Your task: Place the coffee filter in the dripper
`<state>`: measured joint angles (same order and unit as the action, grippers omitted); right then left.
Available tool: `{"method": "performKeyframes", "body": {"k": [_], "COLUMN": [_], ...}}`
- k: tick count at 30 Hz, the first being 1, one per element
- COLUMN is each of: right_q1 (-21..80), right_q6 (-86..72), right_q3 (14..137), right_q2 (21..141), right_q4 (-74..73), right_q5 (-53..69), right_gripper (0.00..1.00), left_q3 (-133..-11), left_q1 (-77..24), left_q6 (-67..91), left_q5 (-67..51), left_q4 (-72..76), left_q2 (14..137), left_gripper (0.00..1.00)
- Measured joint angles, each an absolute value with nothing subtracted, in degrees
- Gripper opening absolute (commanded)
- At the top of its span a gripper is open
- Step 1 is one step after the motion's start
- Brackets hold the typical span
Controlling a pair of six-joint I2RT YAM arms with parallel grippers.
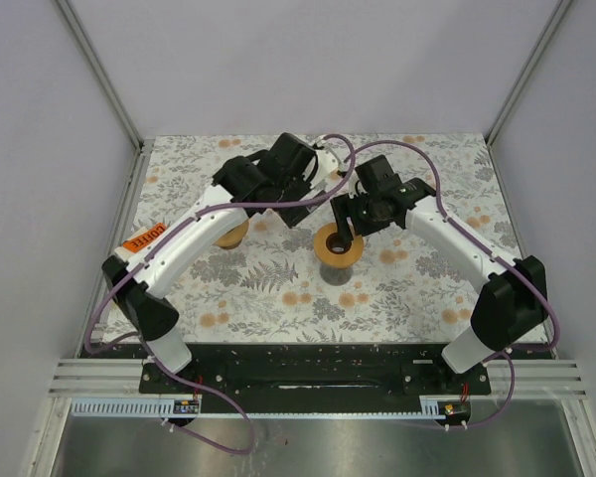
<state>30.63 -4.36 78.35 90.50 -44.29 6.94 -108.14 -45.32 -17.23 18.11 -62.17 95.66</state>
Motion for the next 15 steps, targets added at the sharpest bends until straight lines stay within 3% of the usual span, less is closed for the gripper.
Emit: {"method": "performKeyframes", "body": {"k": [5,15], "right_q1": [30.6,30.3], "right_q6": [-3.9,-7.1], "right_q3": [80.5,80.8], "right_q2": [88.4,83.0], "right_q4": [-45.8,-50.5], "right_q5": [6.7,-4.0], "right_gripper": [0.87,0.89], "left_q3": [-110.2,-108.3], "left_q1": [-41.8,-38.8], "left_q6": [-12.3,-8.0], "left_q5": [15.0,15.9], "left_q4": [-59.4,-49.4], "left_q2": [101.9,108.5], "left_gripper": [0.82,0.77]}}
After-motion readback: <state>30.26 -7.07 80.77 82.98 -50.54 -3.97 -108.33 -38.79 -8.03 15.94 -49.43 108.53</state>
